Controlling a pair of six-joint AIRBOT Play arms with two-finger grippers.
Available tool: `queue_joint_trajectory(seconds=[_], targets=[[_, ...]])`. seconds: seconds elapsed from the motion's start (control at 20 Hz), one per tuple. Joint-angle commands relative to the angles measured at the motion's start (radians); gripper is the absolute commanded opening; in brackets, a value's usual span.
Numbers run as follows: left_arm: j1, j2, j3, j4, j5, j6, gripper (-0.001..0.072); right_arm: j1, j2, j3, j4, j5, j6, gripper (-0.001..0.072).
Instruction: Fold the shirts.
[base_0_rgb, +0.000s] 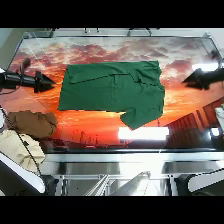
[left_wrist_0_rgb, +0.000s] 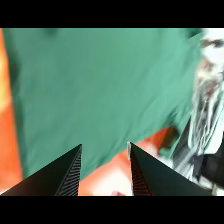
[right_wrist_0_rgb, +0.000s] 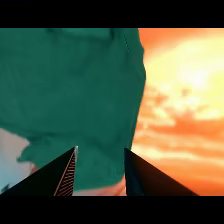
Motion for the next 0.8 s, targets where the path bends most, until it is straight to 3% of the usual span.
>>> queue_joint_trajectory(seconds=[0.0,0.3,0.5,0.55,0.65,0.75], targets=[[-0.005,-0.003,-0.107,0.141,0.010,-0.059,0.0311,0.009,0.002,-0.264,0.002,-0.060,-0.056,0.0341],[-0.082,-0.003,-0.097,0.449,-0.019,-0.087,0.0312,0.107,-0.005,-0.467,0.005,-0.246,-0.074,0.0343],[-0.163,-0.005,-0.097,0.442,0.071,-0.084,0.0312,0.201,-0.026,-0.467,0.085,-0.339,-0.078,0.0343],[-0.184,-0.008,-0.097,0.442,0.094,-0.083,0.0311,0.220,-0.033,-0.467,0.124,-0.349,-0.090,0.0324],[-0.224,-0.027,-0.097,0.443,0.109,-0.068,0.0311,0.243,-0.037,-0.467,0.201,-0.359,-0.120,0.0222],[-0.240,-0.047,-0.097,0.444,0.101,-0.066,0.0281,0.244,-0.037,-0.465,0.247,-0.355,-0.126,0.0189]])
